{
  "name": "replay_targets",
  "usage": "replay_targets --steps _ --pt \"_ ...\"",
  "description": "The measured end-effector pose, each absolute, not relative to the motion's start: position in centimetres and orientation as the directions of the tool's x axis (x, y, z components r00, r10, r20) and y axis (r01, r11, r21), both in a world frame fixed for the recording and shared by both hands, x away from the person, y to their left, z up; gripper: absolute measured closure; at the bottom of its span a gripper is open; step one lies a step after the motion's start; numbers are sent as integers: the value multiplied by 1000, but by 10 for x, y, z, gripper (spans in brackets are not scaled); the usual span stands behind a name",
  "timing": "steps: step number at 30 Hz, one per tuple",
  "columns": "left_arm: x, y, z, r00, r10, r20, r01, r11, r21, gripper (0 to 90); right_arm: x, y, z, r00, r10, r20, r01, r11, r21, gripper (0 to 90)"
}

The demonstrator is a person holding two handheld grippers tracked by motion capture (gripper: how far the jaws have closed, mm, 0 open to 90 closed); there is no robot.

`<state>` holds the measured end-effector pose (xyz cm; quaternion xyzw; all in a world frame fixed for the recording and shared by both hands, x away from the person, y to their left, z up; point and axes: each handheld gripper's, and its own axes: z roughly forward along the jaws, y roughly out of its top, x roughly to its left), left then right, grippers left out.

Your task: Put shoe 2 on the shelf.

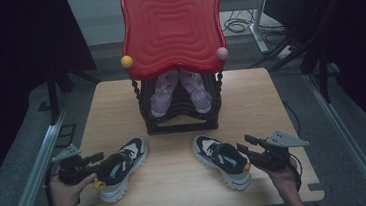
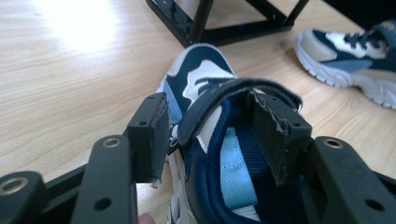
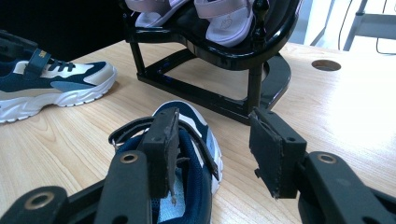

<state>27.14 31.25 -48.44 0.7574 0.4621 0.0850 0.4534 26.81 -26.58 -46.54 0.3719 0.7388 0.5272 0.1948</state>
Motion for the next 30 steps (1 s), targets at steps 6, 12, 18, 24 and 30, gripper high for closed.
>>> replay_targets --steps 6,12,18,24,30 --pt "279 309 -488 573 776 -264 634 -215 743 546 269 -265 -469 -644 758 107 353 169 920 526" --pt "281 308 -492 574 775 -263 646 -231 728 610 269 -264 -471 -639 761 110 361 171 917 523" --pt "280 308 -493 577 775 -259 645 -237 727 671 271 -264 -470 -643 758 108 362 177 915 511" --pt "280 307 -492 577 779 -247 642 -244 727 691 277 -264 -466 -658 743 122 394 201 897 470" --pt "280 307 -492 577 780 -241 640 -250 727 695 292 -257 -466 -703 698 134 429 266 863 485"
